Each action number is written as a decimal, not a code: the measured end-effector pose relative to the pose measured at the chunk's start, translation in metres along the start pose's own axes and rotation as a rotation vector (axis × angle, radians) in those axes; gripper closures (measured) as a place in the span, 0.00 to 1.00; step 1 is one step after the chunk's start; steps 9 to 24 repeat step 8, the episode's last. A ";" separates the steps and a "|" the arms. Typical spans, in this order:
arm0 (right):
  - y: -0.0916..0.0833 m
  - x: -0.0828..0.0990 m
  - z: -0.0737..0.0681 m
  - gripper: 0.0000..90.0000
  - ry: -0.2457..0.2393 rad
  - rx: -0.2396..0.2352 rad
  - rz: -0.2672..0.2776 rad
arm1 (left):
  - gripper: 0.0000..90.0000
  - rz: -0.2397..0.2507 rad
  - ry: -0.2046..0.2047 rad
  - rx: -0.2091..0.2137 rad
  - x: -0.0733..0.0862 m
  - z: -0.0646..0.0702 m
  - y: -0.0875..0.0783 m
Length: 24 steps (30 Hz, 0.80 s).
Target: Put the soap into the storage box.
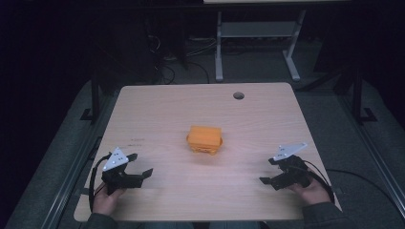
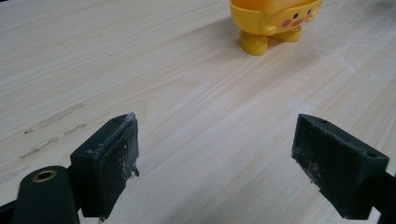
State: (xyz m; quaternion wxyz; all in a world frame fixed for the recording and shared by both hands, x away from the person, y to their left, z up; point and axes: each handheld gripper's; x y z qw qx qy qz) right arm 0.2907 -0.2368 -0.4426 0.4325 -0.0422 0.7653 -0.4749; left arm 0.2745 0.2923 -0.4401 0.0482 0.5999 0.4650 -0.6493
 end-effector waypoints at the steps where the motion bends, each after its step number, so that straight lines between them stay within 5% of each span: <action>1: 0.000 0.005 -0.001 0.21 0.024 -0.005 0.023 | 0.16 0.000 0.000 0.002 0.000 0.001 0.000; 3: -0.001 0.014 -0.002 0.21 0.058 -0.019 0.049 | 0.16 0.002 0.003 0.008 -0.001 0.002 0.001; 7: -0.002 0.022 -0.010 0.16 0.063 0.022 0.052 | 0.16 0.001 0.004 0.013 -0.002 0.004 0.001; 8: -0.002 0.024 -0.015 0.16 0.059 0.067 0.067 | 0.16 0.000 0.006 0.011 -0.002 0.003 0.001; 24: -0.002 0.024 -0.015 0.16 0.059 0.067 0.067 | 0.16 0.000 0.006 0.011 -0.002 0.003 0.001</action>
Point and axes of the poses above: each handheld gripper's, and its own axes: y roughly forward along the jaws, x roughly out of its underside, z roughly to its right, and after that the axes turned 11 degrees about y, right-handed
